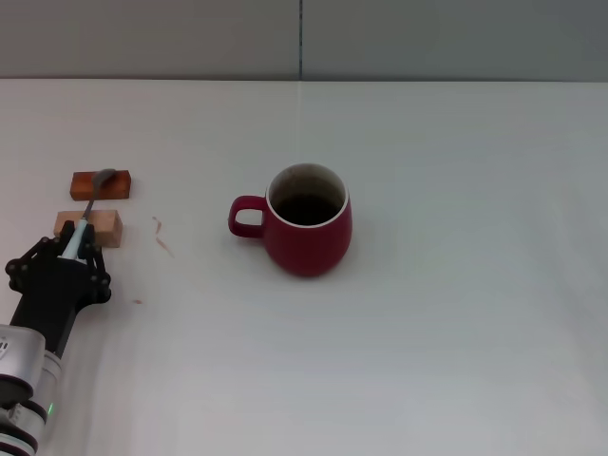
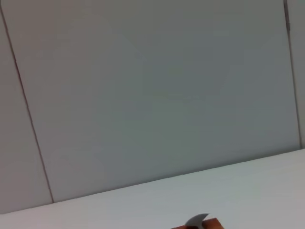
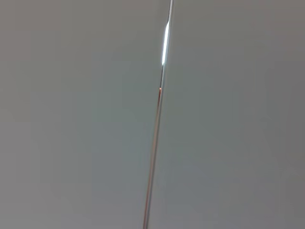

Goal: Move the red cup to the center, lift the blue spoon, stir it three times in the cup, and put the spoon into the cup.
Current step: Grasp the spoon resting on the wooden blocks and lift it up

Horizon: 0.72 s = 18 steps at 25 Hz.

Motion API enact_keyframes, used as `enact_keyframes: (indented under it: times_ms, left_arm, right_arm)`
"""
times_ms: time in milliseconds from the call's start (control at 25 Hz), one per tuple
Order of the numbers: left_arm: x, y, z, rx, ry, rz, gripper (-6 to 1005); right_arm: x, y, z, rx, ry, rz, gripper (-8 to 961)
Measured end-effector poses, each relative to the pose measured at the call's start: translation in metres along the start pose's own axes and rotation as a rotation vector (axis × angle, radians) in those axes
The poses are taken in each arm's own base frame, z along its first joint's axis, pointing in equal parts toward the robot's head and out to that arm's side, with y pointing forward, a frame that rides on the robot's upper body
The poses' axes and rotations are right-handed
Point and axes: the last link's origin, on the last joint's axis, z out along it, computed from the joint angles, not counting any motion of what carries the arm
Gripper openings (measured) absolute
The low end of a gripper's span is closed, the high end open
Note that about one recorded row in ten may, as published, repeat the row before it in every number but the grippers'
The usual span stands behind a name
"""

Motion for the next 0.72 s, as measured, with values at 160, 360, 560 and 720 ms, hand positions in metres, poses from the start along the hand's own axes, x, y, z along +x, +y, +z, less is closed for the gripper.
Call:
enact_keyframes:
  times_ms: [160,360,560,720]
  left_arm:
    - [0.0040,0.0018,-0.0005,0.000,0.021,-0.011,170]
    - [0.0050,0.0037,-0.0006,-0.012,0.027,-0.021,170]
    - [0.0012,0.0029,-0.0005,-0.016,0.006,-0.014,170]
    - [-0.0040,0.0016,0.0005,-0.021,-0.026,-0.005,169]
  right_arm:
    - [0.0002,0.0003,-0.0007,0.001,0.000,0.001,631]
    - [0.0004,0.0016,-0.0014,0.001,0.000,0.004,631]
    - [0.0001,0.0026,-0.0018,0.001,-0.002,0.006,631]
    - [-0.0004,0.0028,-0.0018,0.000,-0.006,0.006,631]
